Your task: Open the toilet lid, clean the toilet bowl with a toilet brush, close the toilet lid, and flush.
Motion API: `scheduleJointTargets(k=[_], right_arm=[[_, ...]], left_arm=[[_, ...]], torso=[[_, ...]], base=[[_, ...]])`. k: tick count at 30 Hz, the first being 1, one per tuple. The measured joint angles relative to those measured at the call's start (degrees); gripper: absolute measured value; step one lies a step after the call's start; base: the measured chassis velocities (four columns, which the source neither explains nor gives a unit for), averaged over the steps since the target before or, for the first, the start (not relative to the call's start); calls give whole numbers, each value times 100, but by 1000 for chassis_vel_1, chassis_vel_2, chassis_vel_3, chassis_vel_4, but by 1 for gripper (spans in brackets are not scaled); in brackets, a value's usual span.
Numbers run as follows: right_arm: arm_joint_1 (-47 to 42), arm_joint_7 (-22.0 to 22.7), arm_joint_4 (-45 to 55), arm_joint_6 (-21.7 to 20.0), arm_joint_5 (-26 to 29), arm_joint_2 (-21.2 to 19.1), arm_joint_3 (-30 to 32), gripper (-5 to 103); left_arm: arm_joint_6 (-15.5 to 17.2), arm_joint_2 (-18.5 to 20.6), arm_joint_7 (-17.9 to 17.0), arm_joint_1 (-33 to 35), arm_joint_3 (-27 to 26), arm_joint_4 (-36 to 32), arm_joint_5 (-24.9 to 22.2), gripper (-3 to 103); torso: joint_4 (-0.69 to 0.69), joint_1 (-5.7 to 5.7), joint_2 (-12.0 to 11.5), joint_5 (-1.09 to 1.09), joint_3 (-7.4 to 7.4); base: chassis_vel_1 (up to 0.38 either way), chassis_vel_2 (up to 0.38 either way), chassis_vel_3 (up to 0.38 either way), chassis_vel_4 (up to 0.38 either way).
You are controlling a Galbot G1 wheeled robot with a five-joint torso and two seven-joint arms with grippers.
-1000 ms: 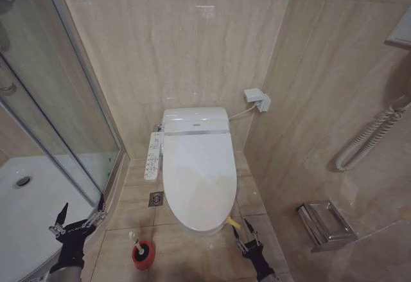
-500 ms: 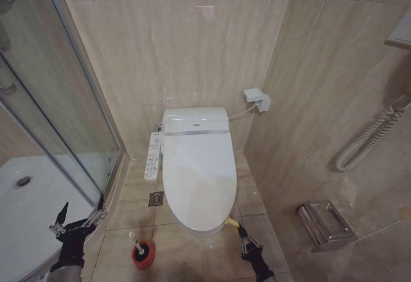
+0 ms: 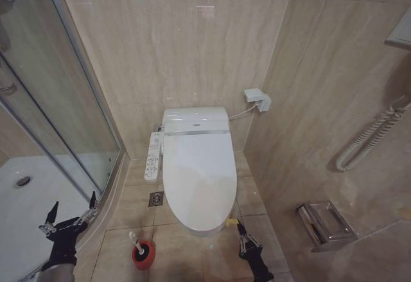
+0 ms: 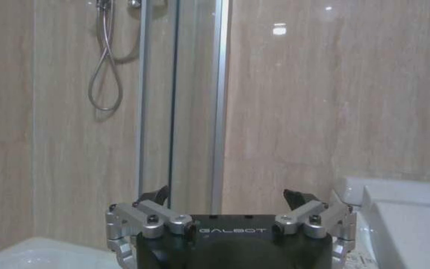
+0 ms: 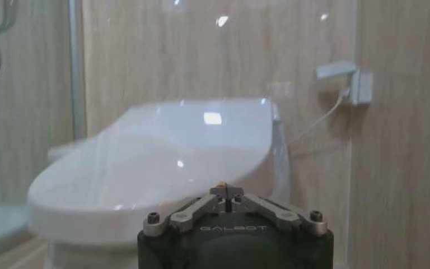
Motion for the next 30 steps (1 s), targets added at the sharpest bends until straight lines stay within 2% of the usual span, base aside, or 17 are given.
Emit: scheduleJointTargets(k=[9, 17, 26, 30], right_arm=[[-341, 79, 1476, -151, 304, -158, 310, 0], [-19, 150, 2313, -496, 680, -334, 532, 0], [990, 134, 2329, -950, 1290, -736, 768, 0], [1536, 100, 2068, -1093, 1546, -846, 809, 0]], left_arm=[[0, -10, -3, 3, -56, 53, 9, 100], [-1, -21, -8, 14, -53, 193, 104, 100], [24, -21, -21, 66, -82, 178, 203, 100], [54, -19, -19, 72, -41, 202, 264, 100]], torso=[[-1, 0, 0, 0, 0], [0, 0, 0, 0, 0], [2, 0, 0, 0, 0], [-3, 0, 0, 0, 0]], base=[[0, 0, 0, 0], [0, 0, 0, 0], [0, 0, 0, 0], [0, 0, 0, 0]])
